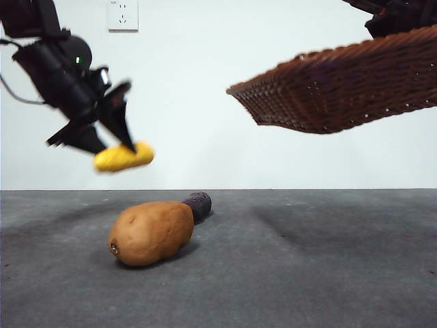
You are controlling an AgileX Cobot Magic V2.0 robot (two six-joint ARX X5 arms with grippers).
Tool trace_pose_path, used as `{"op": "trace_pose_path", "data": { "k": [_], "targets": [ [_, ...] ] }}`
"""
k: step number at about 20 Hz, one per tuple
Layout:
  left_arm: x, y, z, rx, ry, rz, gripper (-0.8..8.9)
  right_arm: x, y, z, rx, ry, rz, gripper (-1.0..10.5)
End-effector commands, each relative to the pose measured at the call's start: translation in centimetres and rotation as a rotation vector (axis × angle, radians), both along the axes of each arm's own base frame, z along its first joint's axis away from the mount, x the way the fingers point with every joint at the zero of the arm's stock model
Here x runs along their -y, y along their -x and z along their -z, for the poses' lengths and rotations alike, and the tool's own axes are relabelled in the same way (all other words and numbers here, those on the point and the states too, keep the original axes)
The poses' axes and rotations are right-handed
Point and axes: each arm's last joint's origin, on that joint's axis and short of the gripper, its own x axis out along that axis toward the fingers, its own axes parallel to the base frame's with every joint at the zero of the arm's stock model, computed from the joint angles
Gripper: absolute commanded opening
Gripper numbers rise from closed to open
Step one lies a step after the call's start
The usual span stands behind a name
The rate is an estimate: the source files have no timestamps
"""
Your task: Help me put the vegetables on the table into the basket
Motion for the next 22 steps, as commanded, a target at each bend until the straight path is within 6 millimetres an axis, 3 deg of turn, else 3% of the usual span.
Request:
{"op": "trace_pose_path", "data": {
  "k": [1, 4, 12, 14, 18, 22],
  "targets": [
    [1.4, 0.1, -2.3, -0.042, 0.2, 0.081, 0.23, 0.1, 0.0, -0.4, 0.026, 0.016, 0.062, -0.1],
    [4.7, 0.9, -4.5, -0.041, 0.316, 0.206, 0.23, 0.2, -0.5, -0.4, 0.062, 0.058, 0.175, -0.1],
    [14.6, 3.4, -5.6, 0.008, 0.382, 0.368, 0.23, 0.7, -0.6, -0.3, 0.089, 0.219, 0.276, -0.1],
    [16.6, 4.0, -5.9, 0.049, 0.355, 0.341, 0.23, 0.8, -0.5, -0.3, 0.078, 0.225, 0.275, -0.1],
    [19.9, 5.3, -6.3, 0.122, 0.29, 0.246, 0.28, 0.1, -0.2, -0.2, 0.062, 0.213, 0.247, -0.1],
    [21.7, 6.3, -6.3, 0.172, 0.224, 0.19, 0.31, -1.4, 0.1, -0.2, 0.046, 0.153, 0.185, -0.1]
  ]
}}
